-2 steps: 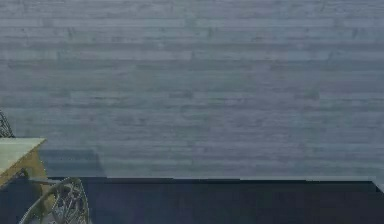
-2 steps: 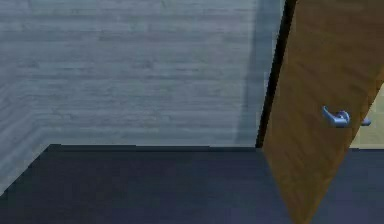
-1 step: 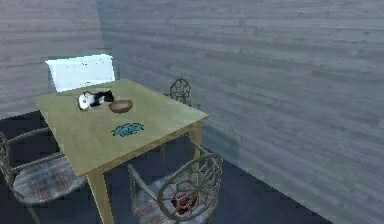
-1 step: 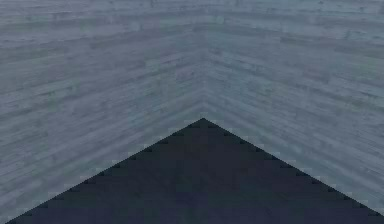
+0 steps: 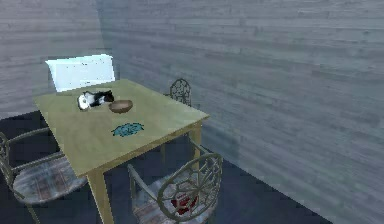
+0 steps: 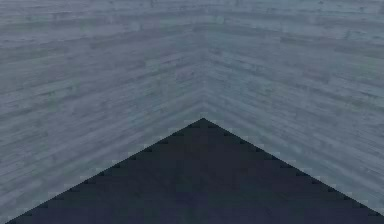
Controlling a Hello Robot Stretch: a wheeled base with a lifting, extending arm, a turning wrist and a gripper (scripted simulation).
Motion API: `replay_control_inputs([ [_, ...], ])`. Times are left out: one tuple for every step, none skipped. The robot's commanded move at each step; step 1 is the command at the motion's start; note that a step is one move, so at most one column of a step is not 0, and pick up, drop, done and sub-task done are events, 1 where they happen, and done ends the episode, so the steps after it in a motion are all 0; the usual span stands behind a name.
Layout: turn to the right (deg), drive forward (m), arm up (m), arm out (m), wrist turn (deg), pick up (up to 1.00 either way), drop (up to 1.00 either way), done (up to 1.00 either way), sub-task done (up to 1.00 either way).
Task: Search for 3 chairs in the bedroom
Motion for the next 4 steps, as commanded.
replay_control_inputs([
  [-45.0,0.00,0.00,0.00,0.0,0.00,0.00,0.00,0.00],
  [-24.0,0.00,0.00,0.00,0.0,0.00,0.00,0.00,0.00],
  [0.0,0.70,0.00,0.00,0.0,0.00,0.00,0.00,0.00],
  [42.0,0.00,0.00,0.00,0.0,0.00,0.00,0.00,0.00],
])
